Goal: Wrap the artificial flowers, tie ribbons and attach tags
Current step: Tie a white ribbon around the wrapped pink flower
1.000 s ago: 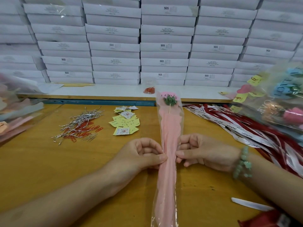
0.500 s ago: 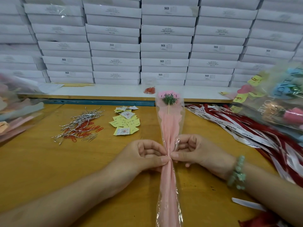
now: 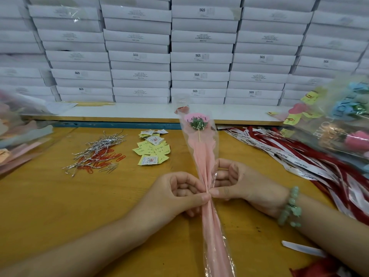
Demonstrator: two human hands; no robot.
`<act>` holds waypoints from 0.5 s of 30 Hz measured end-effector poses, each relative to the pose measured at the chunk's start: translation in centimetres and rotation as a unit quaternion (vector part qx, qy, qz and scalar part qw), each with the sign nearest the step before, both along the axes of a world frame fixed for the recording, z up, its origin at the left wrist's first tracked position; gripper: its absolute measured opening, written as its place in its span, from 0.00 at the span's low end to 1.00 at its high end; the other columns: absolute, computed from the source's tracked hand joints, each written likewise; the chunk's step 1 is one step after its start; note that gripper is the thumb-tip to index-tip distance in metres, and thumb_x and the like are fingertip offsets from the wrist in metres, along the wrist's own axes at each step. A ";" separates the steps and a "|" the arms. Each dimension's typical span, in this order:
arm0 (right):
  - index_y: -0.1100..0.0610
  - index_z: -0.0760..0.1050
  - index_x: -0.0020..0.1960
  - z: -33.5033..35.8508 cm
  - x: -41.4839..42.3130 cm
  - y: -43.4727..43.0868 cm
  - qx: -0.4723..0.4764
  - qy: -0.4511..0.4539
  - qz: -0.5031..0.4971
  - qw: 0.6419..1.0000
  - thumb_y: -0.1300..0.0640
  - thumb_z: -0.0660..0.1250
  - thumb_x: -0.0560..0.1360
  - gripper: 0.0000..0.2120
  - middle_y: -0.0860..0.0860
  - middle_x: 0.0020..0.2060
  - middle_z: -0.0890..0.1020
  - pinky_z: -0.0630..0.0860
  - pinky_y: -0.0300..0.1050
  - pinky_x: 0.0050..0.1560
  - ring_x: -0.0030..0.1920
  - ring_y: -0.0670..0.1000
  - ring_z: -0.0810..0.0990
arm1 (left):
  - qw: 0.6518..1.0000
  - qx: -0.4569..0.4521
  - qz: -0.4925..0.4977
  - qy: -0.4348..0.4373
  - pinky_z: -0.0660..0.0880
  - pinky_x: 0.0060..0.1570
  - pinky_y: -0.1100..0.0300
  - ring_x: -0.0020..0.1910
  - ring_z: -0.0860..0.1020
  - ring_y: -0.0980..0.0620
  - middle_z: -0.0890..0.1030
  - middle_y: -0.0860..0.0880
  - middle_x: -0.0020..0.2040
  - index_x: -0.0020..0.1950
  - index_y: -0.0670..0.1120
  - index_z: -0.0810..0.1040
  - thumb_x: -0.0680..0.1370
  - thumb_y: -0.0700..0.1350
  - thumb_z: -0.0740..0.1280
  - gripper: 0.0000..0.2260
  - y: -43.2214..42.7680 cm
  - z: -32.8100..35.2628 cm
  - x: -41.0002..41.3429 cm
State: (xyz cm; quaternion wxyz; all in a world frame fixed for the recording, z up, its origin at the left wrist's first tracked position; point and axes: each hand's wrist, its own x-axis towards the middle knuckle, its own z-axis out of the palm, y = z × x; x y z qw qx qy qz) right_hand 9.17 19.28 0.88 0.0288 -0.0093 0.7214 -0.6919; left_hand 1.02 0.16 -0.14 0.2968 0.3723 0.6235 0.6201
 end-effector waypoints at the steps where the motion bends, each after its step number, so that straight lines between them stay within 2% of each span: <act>1: 0.62 0.73 0.57 0.0 0.0 0.0 0.001 -0.002 0.001 1.000 0.64 0.75 0.65 0.23 0.54 0.46 0.84 0.80 0.39 0.43 0.45 0.49 0.83 | 1.000 -0.003 0.001 0.004 0.76 0.32 0.65 0.32 0.80 0.53 0.83 0.45 0.37 0.42 0.48 0.84 0.65 0.47 0.78 0.08 0.0 0.0 0.0; 4: 0.63 0.72 0.60 -0.1 -0.1 0.0 0.008 -0.001 0.000 1.000 0.65 0.75 0.65 0.25 0.54 0.46 0.84 0.80 0.41 0.45 0.46 0.50 0.82 | 1.000 -0.006 -0.003 0.025 0.75 0.29 0.65 0.31 0.79 0.55 0.82 0.48 0.36 0.40 0.51 0.83 0.65 0.49 0.79 0.08 0.0 -0.2 0.1; 7: 0.59 0.74 0.55 0.0 -0.1 -0.2 0.009 0.003 -0.007 1.000 0.65 0.75 0.65 0.21 0.51 0.42 0.84 0.79 0.38 0.39 0.42 0.48 0.82 | 0.996 -0.006 0.009 0.085 0.71 0.27 0.67 0.28 0.74 0.59 0.78 0.55 0.32 0.38 0.53 0.80 0.69 0.46 0.77 0.06 0.1 -0.4 0.3; 9: 0.58 0.74 0.53 0.0 -0.1 -0.4 0.009 0.004 -0.013 1.000 0.65 0.75 0.64 0.20 0.51 0.40 0.84 0.78 0.36 0.37 0.41 0.47 0.81 | 0.990 -0.001 0.014 0.137 0.69 0.30 0.69 0.30 0.71 0.60 0.76 0.55 0.32 0.38 0.51 0.79 0.71 0.46 0.74 0.05 0.0 -0.4 0.5; 12: 0.57 0.75 0.53 -0.1 -0.1 -0.6 0.010 0.009 -0.025 1.000 0.65 0.75 0.63 0.20 0.50 0.39 0.84 0.78 0.35 0.35 0.39 0.46 0.81 | 0.973 -0.015 0.035 0.226 0.66 0.31 0.69 0.30 0.69 0.61 0.73 0.57 0.31 0.39 0.52 0.75 0.72 0.51 0.71 0.07 -0.3 -0.4 1.1; 15: 0.61 0.75 0.57 -0.1 -0.1 -0.7 0.021 0.011 -0.036 0.999 0.65 0.76 0.63 0.24 0.53 0.41 0.84 0.78 0.39 0.38 0.40 0.48 0.81 | 0.941 -0.044 0.065 0.328 0.66 0.30 0.63 0.30 0.68 0.58 0.71 0.55 0.30 0.39 0.50 0.72 0.71 0.59 0.67 0.13 -0.6 -0.5 1.6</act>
